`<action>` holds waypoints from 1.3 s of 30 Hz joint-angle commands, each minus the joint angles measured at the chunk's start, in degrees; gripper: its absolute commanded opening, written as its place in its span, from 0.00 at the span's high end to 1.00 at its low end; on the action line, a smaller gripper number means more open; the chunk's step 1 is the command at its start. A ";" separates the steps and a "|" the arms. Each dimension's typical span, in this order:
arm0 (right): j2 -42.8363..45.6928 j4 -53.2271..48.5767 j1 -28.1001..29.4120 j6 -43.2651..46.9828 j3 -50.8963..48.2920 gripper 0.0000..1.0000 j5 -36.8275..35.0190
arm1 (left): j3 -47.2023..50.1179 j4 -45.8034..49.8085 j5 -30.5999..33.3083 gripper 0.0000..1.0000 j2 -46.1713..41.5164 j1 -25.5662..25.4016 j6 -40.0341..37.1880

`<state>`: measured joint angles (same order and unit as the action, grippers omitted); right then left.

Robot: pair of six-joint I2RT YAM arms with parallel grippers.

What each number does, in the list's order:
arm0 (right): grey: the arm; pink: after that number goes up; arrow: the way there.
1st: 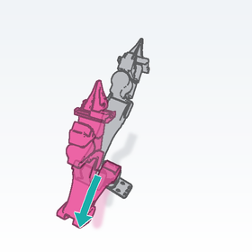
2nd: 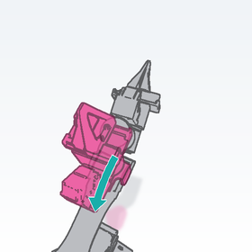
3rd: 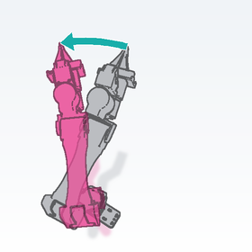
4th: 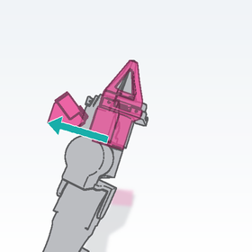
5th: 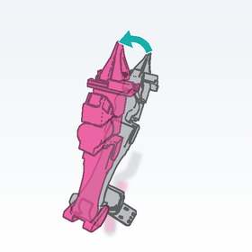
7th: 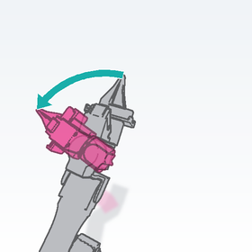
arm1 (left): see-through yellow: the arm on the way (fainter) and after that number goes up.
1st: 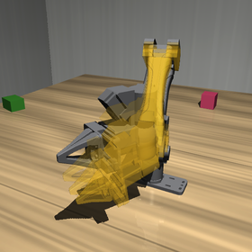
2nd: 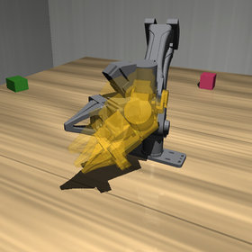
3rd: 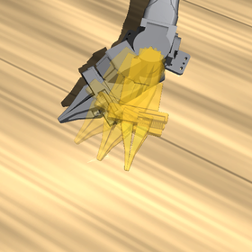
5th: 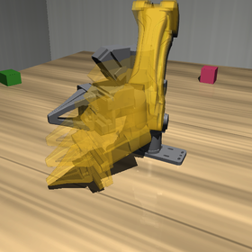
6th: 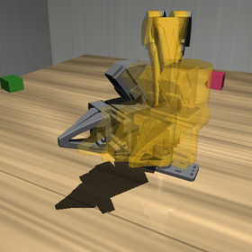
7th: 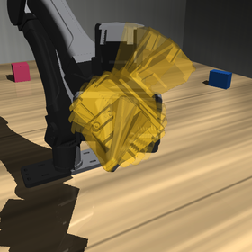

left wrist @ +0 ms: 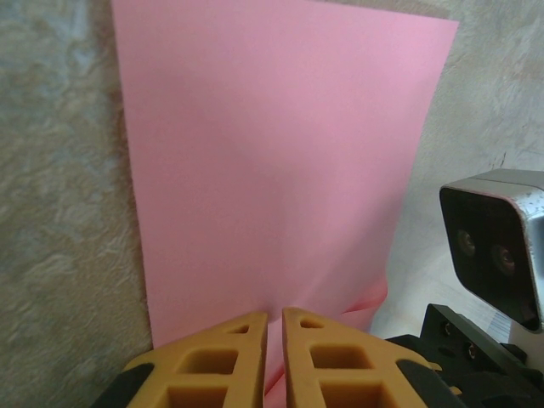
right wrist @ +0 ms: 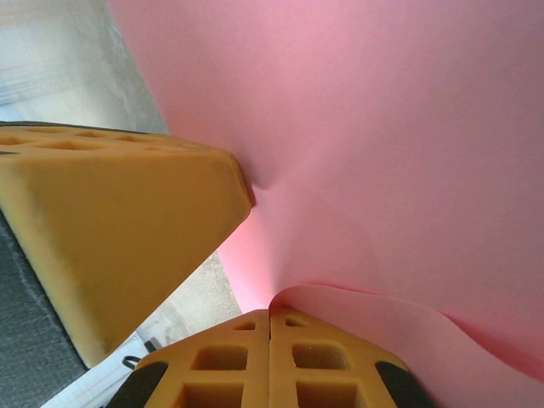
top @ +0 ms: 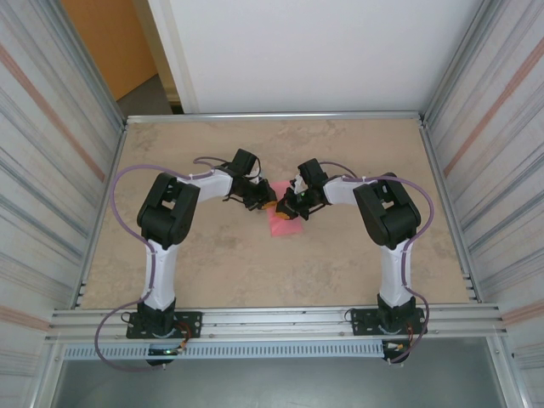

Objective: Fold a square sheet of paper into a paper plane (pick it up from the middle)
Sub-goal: Fold the triangle a second time at the center of the table.

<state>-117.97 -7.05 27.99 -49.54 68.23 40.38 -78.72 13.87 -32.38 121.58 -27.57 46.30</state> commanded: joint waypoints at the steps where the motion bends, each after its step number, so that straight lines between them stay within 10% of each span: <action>1: -2.17 -3.06 -0.31 -0.49 -0.28 0.98 -1.34 | 0.81 2.66 0.31 0.86 -1.13 0.14 -0.92; 27: -2.41 -5.33 -0.65 1.11 0.33 0.66 -1.93 | 10.07 -0.15 3.52 0.59 -19.89 5.95 -1.15; 39: -2.87 -10.39 -0.64 2.49 0.90 0.97 -6.66 | 14.10 -3.37 1.01 0.78 -20.16 3.41 -0.12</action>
<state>-118.17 -10.55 27.66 -47.94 69.65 39.07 -65.47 11.86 -29.47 103.57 -22.57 46.13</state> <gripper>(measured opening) 0.052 0.234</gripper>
